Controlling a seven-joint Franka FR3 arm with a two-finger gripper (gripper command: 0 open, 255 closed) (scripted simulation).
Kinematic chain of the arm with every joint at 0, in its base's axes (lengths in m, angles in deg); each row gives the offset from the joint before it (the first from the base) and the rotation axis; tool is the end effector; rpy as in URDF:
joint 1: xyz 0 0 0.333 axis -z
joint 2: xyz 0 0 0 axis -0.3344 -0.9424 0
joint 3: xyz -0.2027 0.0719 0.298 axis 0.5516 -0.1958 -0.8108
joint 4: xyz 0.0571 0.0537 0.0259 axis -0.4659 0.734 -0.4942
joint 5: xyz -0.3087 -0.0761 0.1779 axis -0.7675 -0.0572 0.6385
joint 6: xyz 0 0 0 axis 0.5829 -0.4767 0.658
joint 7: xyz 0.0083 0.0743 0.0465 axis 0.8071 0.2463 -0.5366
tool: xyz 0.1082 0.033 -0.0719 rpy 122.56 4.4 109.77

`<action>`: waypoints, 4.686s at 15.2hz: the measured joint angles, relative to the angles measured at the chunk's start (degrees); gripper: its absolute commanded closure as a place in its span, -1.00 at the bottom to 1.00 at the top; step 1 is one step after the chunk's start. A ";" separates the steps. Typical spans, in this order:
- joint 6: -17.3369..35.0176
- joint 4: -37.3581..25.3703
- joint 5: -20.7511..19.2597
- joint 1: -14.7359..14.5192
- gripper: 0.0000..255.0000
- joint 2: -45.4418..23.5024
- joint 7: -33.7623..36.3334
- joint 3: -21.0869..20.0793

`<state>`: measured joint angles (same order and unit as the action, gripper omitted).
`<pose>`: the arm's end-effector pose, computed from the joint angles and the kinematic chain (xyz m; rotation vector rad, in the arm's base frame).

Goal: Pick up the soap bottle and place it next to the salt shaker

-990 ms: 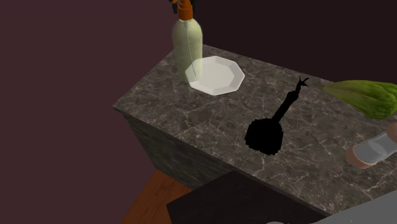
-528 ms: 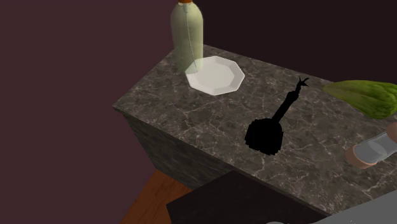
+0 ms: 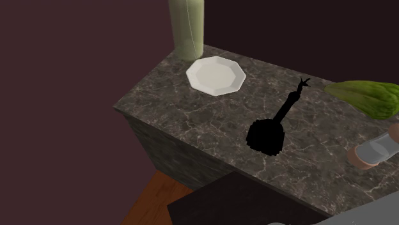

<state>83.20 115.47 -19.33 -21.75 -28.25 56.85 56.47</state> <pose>0.4902 0.0283 0.6955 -3.1087 0.2589 -0.2573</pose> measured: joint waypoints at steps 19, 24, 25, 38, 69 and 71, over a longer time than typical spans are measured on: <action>-7.28 4.59 -0.19 3.50 1.00 11.88 -8.88 5.49; -8.39 9.65 -1.41 5.35 1.00 18.15 -14.33 9.31; -8.24 10.62 -1.69 5.68 1.00 19.01 -15.35 10.07; -13.90 14.25 -7.76 10.14 1.00 29.33 -30.53 21.60; -24.02 -19.89 -19.01 -6.50 1.00 20.63 -76.33 76.71; -25.04 -24.35 -20.24 -12.56 1.00 21.05 -78.51 83.31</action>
<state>58.16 91.12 -39.57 -34.31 -7.20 -21.66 139.78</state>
